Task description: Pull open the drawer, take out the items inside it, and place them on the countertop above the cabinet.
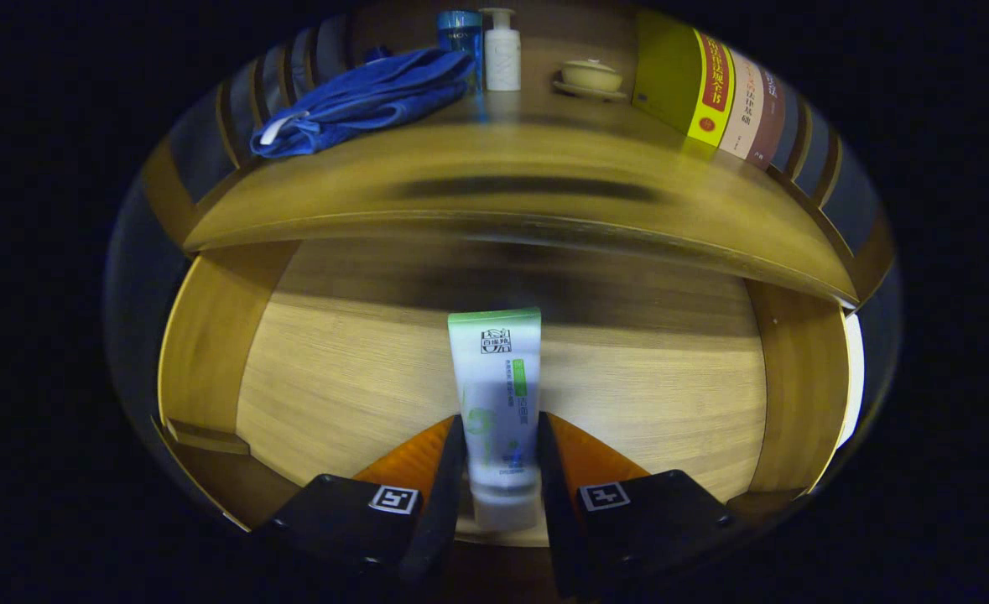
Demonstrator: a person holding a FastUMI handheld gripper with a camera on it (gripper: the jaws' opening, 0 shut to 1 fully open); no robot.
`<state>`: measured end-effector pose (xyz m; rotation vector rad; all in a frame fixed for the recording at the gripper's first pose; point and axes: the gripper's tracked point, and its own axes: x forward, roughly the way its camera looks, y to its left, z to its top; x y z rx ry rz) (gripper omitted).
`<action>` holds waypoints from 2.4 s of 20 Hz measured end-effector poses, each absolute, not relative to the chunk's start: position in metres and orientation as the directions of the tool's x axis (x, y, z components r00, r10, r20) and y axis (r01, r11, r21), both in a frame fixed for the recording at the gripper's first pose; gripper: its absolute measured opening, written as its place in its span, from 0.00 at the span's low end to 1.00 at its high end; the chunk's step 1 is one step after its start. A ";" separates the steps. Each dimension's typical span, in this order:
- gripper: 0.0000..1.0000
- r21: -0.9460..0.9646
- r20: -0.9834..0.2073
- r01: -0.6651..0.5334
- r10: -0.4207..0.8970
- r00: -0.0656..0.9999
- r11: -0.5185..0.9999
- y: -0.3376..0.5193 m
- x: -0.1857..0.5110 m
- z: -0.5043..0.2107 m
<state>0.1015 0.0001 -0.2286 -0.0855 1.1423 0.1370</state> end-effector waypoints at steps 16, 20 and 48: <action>0.55 0.070 -0.756 -0.192 0.177 0.630 0.979 0.014 0.095 -0.138; 0.55 0.096 -0.692 -0.169 0.188 0.697 0.981 0.018 0.111 -0.109; 0.55 0.111 -0.607 0.032 0.042 0.793 0.993 -0.012 0.264 -0.123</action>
